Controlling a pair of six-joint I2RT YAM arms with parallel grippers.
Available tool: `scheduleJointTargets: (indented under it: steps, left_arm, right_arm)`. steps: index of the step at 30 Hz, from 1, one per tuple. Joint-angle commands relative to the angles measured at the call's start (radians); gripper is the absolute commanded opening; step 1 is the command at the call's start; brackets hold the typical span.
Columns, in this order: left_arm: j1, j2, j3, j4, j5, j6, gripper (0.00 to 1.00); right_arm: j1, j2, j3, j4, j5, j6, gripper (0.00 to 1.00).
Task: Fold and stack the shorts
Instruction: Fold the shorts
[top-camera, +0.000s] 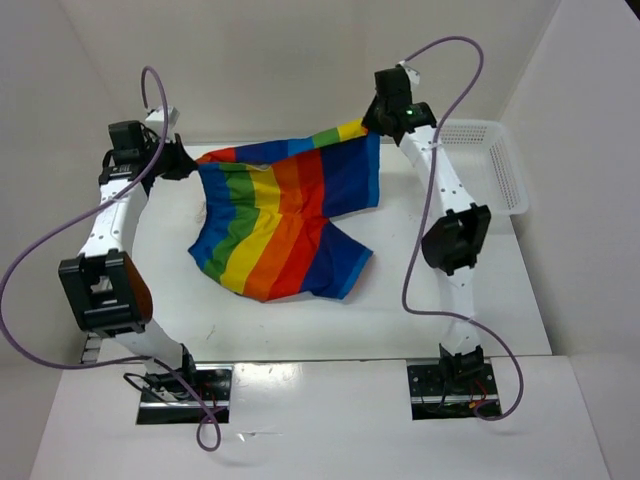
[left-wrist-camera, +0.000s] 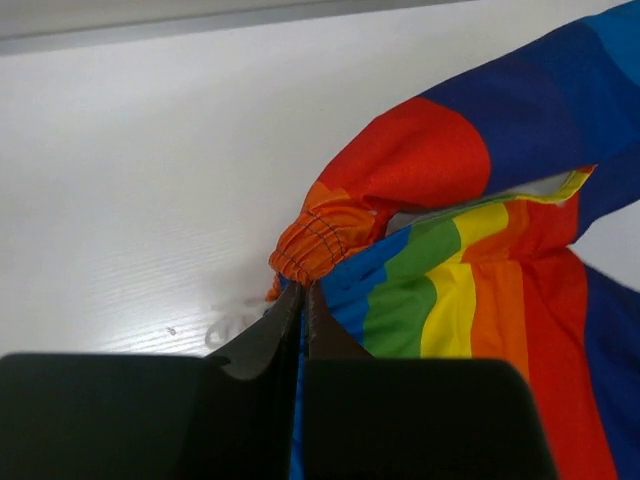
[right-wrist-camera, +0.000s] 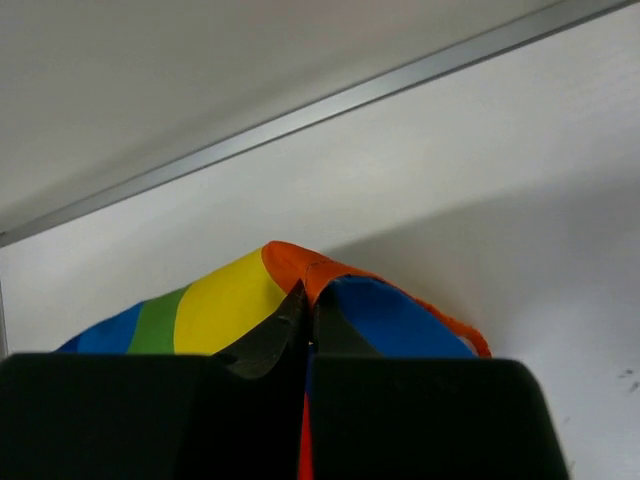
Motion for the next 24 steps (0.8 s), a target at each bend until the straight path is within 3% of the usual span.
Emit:
scheduleJointTargets:
  steps: [1, 7, 9, 10, 12, 16, 24]
  left_arm:
    - [0.025, 0.075, 0.071, 0.086, 0.037, 0.025, 0.0]
    - [0.044, 0.131, 0.115, 0.066, 0.055, 0.025, 0.0]
    - [0.045, 0.131, 0.115, 0.077, 0.066, 0.025, 0.0]
    - [0.045, 0.118, 0.127, 0.077, 0.087, 0.025, 0.0]
    - [0.054, 0.105, 0.19, 0.057, 0.098, 0.025, 0.0]
    - [0.063, 0.082, 0.366, 0.034, 0.149, 0.025, 0.0]
    - [0.063, 0.036, 0.624, -0.054, 0.161, 0.025, 0.0]
  right_arm:
    - [-0.019, 0.089, 0.186, -0.02, -0.05, -0.016, 0.0]
    - [-0.045, 0.258, 0.493, -0.142, -0.097, -0.004, 0.0]
    - [-0.045, 0.328, 0.75, -0.228, -0.108, -0.016, 0.0]
    - [-0.045, 0.288, 0.658, -0.203, -0.125, -0.016, 0.0]
    - [-0.035, 0.271, 0.747, -0.233, -0.101, -0.016, 0.0]
    - [-0.054, 0.147, 0.74, -0.169, -0.101, -0.041, 0.0]
    - [-0.113, -0.018, 0.74, -0.133, -0.246, -0.022, 0.0]
